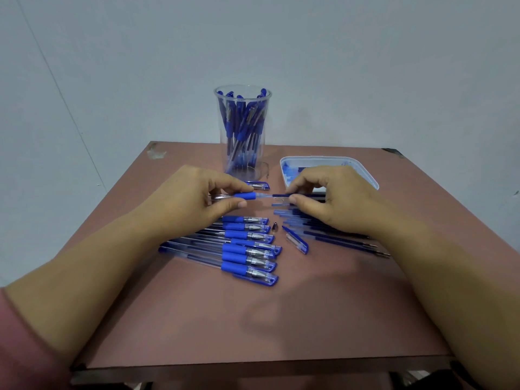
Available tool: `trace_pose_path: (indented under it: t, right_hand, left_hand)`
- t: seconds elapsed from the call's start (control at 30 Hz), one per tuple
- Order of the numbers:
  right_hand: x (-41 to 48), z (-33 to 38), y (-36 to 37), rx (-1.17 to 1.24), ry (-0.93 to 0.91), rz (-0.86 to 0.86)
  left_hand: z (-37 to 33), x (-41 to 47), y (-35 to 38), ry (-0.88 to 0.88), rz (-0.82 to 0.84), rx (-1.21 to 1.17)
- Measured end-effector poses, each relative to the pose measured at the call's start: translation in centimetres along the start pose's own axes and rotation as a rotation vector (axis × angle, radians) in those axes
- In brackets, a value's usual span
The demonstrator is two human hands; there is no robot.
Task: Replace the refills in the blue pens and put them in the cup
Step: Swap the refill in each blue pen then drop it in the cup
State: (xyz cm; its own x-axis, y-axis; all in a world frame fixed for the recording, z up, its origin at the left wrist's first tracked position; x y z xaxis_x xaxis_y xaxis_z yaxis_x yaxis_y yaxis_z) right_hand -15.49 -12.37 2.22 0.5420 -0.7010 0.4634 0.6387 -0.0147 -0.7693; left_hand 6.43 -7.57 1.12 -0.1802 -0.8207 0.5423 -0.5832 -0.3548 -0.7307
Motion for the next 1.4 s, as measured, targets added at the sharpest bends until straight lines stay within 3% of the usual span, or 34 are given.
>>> trace_pose_path:
  t: [0.13,0.43,0.7,0.97,1.17,1.4]
  right_hand:
    - [-0.2,-2.1,-0.9,-0.074,0.064,0.011]
    - [-0.6,-2.5,-0.4,-0.257,0.069,0.205]
    - [1.2,-3.9,-2.4,-0.209,0.056,-0.04]
    - [2.5,-7.3,-0.9,-0.131,0.283,0.139]
    - [2.9,-7.5,-1.0,-0.068,0.32,0.131]
    - [3.7,-6.9,-1.5,-0.2,0.301,0.152]
  left_hand:
    - [0.4,0.0,-0.2,-0.026,-0.033,-0.02]
    - [0.5,0.1,-0.1,-0.021,-0.026,-0.024]
    - [0.5,0.1,-0.1,-0.01,-0.023,-0.001]
    - [0.5,0.1,0.0,-0.003,-0.021,0.004]
    - [0.5,0.1,0.0,-0.01,-0.029,-0.016]
    - [0.5,0.1,0.2,-0.021,-0.008,0.001]
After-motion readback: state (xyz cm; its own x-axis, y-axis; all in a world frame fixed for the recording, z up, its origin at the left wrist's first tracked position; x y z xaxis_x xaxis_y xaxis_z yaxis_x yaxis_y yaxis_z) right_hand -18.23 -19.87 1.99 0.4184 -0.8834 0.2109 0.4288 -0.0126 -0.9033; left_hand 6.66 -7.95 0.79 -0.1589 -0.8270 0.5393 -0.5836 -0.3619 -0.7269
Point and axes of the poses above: each hand's wrist, its own x-axis towards the middle knuckle, its own y-axis out of the palm, z = x × y, the point moved 4 cm from there along x, towards the middle knuckle, and after that the axes turned 7 degrees about -z, right-handed, at the moved point
